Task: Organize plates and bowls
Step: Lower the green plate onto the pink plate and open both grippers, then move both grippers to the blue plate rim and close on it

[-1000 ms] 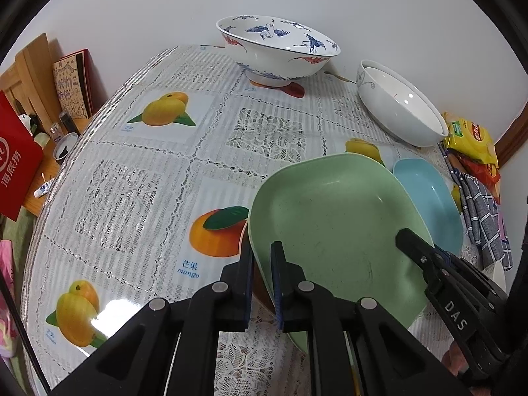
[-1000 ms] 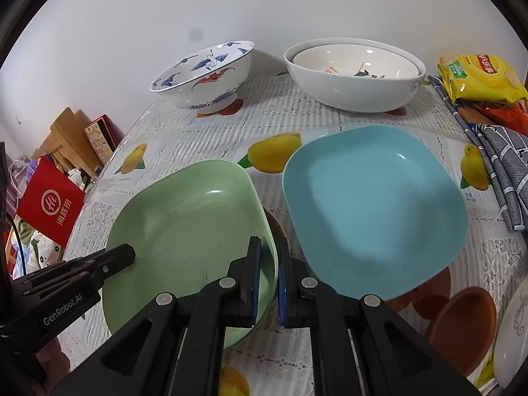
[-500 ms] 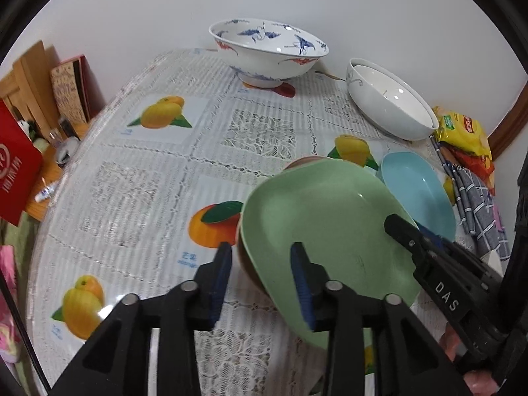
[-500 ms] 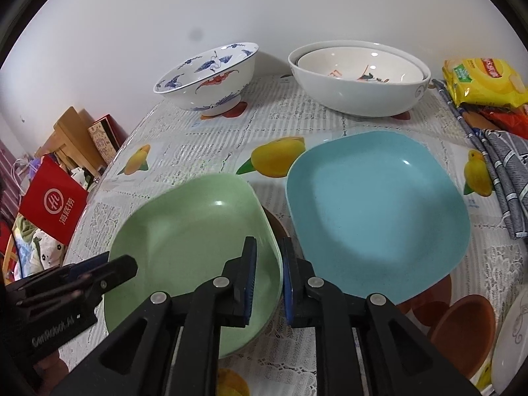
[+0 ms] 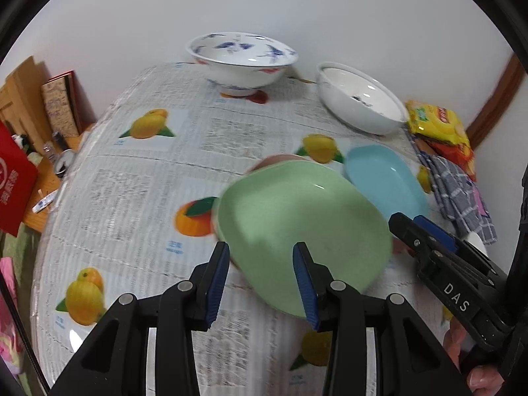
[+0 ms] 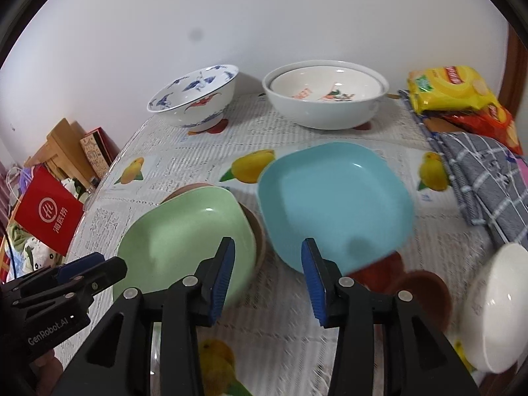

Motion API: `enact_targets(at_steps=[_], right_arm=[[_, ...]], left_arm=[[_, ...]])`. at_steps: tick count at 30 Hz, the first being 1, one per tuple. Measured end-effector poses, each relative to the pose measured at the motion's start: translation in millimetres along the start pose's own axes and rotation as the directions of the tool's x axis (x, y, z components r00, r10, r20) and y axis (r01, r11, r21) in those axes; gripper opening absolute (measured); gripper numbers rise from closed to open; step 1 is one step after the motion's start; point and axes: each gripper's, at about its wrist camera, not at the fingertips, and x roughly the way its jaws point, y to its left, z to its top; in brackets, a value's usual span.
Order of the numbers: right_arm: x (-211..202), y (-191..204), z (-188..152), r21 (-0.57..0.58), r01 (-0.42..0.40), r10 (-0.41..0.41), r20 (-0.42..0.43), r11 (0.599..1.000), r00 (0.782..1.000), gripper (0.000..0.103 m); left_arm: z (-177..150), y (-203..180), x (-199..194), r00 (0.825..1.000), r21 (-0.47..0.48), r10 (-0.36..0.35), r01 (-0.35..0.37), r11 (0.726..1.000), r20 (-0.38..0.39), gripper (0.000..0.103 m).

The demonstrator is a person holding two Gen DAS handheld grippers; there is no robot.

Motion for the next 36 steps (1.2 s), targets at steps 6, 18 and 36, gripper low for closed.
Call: enact_targets(at_steps=[6, 18, 36], right_arm=[[-12.1, -17.2, -15.5, 0.06, -0.052, 0.054, -0.019, 0.997, 0.998, 0.042], [18.8, 2.6, -12.6, 0.07, -0.144, 0.148, -0.057, 0.987, 0.987, 0.014], [3.8, -50.6, 17.3, 0.081, 0.105, -0.108, 0.029, 0.991, 0.994, 0.033]], left_arm=[[-6.3, -22.0, 2.7, 1.0, 0.025, -0.026, 0.026, 0.999, -0.011, 0.038], [2.2, -4.3, 14.2, 1.0, 0.0, -0.006, 0.006, 1.0, -0.007, 0.038], [24.8, -40.7, 25.5, 0.999, 0.073, -0.041, 0.04, 0.997, 0.013, 0.04]])
